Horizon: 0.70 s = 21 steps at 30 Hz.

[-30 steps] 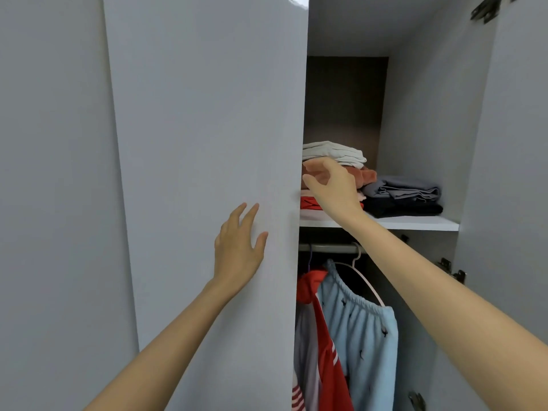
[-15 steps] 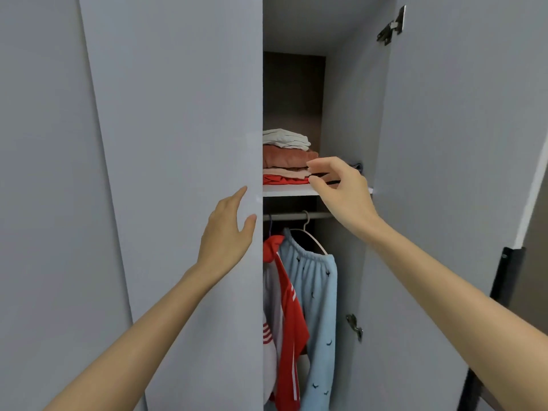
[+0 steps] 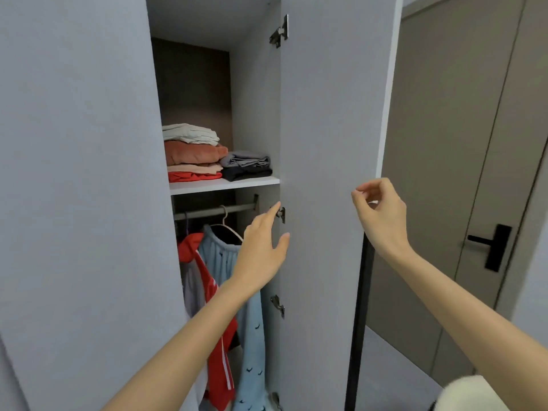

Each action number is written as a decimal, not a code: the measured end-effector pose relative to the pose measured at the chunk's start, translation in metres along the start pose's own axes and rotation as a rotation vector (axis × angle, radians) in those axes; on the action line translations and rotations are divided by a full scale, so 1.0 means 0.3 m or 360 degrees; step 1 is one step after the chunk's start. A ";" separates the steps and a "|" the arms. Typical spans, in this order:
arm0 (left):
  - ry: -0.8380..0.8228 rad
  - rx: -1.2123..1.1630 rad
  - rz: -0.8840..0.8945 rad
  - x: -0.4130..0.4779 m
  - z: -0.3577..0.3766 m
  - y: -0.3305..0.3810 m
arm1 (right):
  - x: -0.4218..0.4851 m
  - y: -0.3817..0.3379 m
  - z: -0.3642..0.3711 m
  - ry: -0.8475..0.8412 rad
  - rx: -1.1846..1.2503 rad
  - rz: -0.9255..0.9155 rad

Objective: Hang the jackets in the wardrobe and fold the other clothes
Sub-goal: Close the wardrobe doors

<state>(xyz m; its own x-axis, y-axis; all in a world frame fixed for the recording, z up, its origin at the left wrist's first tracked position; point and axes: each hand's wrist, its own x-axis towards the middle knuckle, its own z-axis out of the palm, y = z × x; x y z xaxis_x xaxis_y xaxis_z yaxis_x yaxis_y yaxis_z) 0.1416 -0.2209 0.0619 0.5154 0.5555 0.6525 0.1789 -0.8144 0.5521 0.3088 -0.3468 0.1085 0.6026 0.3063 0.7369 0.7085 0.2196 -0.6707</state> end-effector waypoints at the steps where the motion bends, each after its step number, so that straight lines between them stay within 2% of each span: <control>1: -0.0044 -0.0013 0.0002 0.008 0.058 0.010 | 0.004 0.037 -0.033 0.0048 -0.0030 0.0034; 4: -0.0171 -0.0068 0.0018 0.033 0.224 0.042 | 0.022 0.146 -0.108 0.0051 -0.0159 0.0165; 7: -0.0320 -0.0108 -0.0014 0.057 0.379 0.062 | 0.041 0.247 -0.154 -0.0158 -0.0270 0.0316; 12: -0.0615 -0.0041 -0.0148 0.092 0.587 0.071 | 0.101 0.363 -0.197 -0.0512 -0.0431 0.0206; 15: -0.0599 -0.0087 -0.0124 0.124 0.663 0.062 | 0.137 0.403 -0.207 -0.0546 -0.0379 0.0050; 17: -0.0556 -0.0120 -0.0092 0.146 0.698 0.050 | 0.158 0.434 -0.201 -0.0448 -0.0337 -0.0048; 19: -0.0527 -0.0140 -0.0100 0.161 0.725 0.036 | 0.180 0.462 -0.193 -0.0369 -0.0245 -0.0030; 21: -0.0491 -0.0125 -0.0108 0.173 0.743 0.025 | 0.200 0.489 -0.189 -0.0432 -0.0096 0.0098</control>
<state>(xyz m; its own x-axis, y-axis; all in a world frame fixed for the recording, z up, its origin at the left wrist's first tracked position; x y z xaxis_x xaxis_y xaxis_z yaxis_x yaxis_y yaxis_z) 0.3565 -0.2357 -0.0158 0.7365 0.5213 0.4311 0.1628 -0.7551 0.6351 0.4697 -0.3488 0.0591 0.5308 0.5560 0.6396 0.6989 0.1397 -0.7014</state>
